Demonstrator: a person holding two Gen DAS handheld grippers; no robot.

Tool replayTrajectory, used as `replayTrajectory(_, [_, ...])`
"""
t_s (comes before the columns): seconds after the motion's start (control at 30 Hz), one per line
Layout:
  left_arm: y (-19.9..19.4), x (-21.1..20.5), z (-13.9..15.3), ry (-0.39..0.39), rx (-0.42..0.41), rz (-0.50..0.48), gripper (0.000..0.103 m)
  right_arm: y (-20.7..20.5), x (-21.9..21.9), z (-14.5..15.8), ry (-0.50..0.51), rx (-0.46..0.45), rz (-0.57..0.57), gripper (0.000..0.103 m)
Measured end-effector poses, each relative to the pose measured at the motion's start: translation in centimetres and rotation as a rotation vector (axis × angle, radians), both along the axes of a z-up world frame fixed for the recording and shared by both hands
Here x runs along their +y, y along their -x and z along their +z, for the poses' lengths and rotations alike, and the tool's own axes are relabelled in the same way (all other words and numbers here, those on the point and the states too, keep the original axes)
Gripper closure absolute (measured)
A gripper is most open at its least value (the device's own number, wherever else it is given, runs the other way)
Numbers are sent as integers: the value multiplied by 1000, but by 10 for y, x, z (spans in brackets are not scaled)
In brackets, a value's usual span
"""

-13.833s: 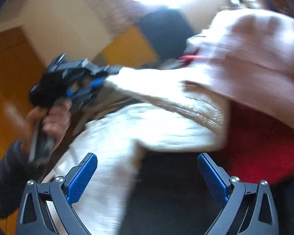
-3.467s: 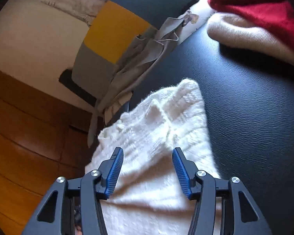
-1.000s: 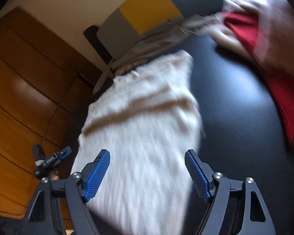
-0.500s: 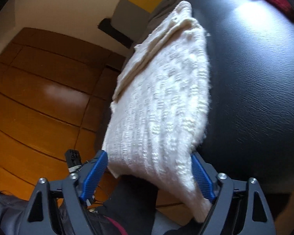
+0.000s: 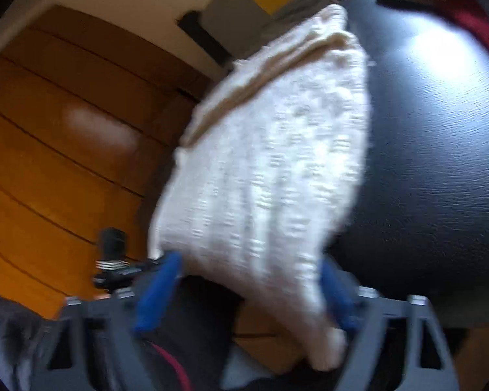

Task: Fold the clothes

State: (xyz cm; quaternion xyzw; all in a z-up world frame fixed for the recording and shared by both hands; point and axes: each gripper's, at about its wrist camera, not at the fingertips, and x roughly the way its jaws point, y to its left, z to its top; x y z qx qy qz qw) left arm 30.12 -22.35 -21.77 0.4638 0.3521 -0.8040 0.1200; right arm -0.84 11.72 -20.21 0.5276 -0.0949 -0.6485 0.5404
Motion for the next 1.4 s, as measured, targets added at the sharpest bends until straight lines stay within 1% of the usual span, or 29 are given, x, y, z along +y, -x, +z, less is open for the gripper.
replayTrajectory(0.03, [0,0,1,6,0,-8,88,0,1,0,-44,25,1,62])
replayTrajectory(0.07, [0,0,1,9,-1,-13,89,1,3,-5,-75,14,3,82])
replayTrajectory(0.1, [1,0,0,5,-2,-15,89,2,5,-10,-105,0,5,87])
replayTrajectory(0.17, [0,-3,-1,-3,-5,-16,90,2,9,-20,-95,-38,11,88])
replayTrajectory(0.23, [0,-4,2,1,-2,-28,93,4,9,-24,-79,-66,-11,88])
replayTrajectory(0.3, [1,-3,7,3,12,-45,95,2,10,-21,-83,-55,-14,87])
replayTrajectory(0.33, [0,-4,10,-12,28,-49,95,2,11,-20,-85,-66,-13,87])
replayTrajectory(0.37, [-1,-7,14,-35,49,-47,95,1,9,-20,-86,-80,-13,88])
replayTrajectory(0.43, [-5,-13,27,-84,121,-49,95,0,7,-20,-89,-108,-12,88])
replayTrajectory(0.47, [-6,-16,35,-95,158,-56,95,1,5,-16,-56,-128,-21,88])
replayTrajectory(0.57, [-7,-25,60,-105,249,-79,95,2,-10,1,33,-144,-12,88])
replayTrajectory(0.67, [-1,-40,80,-112,325,-85,96,10,-27,15,83,-138,2,88])
replayTrajectory(0.8, [27,-60,97,-123,411,-81,96,35,-50,33,176,-137,-31,88])
replayTrajectory(0.93, [69,-88,116,-98,473,-82,96,72,-74,48,214,-113,-89,88])
replayTrajectory(1.0, [91,-105,131,-80,511,-72,96,92,-88,56,225,-92,-113,88])
replayTrajectory(1.03, [103,-115,133,-75,517,-58,96,104,-93,64,236,-80,-125,88])
replayTrajectory(1.07, [115,-127,129,-78,506,-36,96,117,-98,71,247,-68,-137,88])
replayTrajectory(1.17, [152,-163,117,-86,473,31,96,158,-117,79,267,-64,-182,88])
replayTrajectory(1.27, [188,-199,104,-95,440,97,96,202,-132,66,232,-100,-247,88])
replayTrajectory(1.33, [212,-223,96,-100,417,141,96,226,-140,48,194,-133,-292,88])
replayTrajectory(1.37, [222,-232,85,-110,384,156,96,238,-144,38,175,-149,-315,88])
replayTrajectory(1.4, [230,-236,65,-128,323,160,97,244,-145,28,153,-166,-329,88])
